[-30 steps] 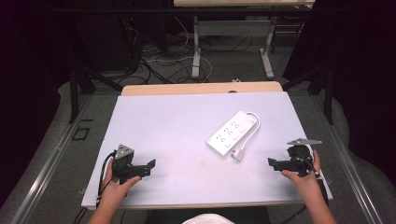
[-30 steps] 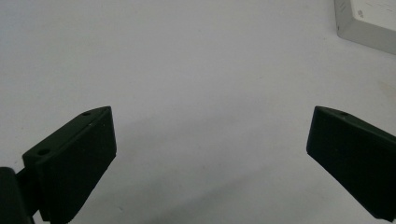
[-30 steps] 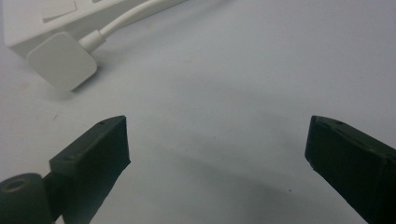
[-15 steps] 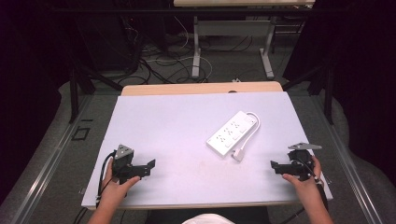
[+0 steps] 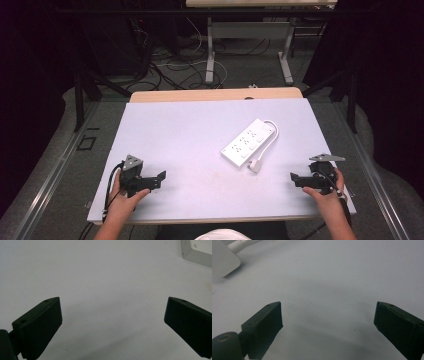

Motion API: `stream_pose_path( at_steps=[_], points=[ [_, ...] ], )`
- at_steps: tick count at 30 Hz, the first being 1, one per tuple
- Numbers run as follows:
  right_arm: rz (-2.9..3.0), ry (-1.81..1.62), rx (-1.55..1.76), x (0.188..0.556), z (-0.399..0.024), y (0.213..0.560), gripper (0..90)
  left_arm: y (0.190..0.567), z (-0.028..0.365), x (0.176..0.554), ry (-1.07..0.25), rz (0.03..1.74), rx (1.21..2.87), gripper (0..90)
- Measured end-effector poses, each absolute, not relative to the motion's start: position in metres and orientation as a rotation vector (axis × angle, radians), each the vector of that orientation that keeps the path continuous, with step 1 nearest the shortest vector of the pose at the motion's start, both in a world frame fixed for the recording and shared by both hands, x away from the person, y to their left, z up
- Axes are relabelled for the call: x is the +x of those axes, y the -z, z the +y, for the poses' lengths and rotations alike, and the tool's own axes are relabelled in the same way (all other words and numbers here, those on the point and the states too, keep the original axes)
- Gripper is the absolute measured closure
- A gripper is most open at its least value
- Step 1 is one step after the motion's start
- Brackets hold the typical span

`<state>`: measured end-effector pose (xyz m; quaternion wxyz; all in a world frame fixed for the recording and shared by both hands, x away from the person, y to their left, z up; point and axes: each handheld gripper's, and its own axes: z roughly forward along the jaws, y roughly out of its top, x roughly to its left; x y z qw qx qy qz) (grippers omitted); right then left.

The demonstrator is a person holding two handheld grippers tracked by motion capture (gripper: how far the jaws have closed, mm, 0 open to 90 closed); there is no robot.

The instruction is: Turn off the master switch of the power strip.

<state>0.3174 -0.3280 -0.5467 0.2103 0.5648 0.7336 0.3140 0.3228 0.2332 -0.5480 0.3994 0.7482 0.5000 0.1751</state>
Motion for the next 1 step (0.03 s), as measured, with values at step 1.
stream_pose_path(
  at_steps=[1],
  points=[
    [2.042,-0.871,1.561,0.3174,-0.3284,0.5465,7.3,0.5488,0.2330,0.3231,-0.450,1.266,1.885,1.3]
  ],
)
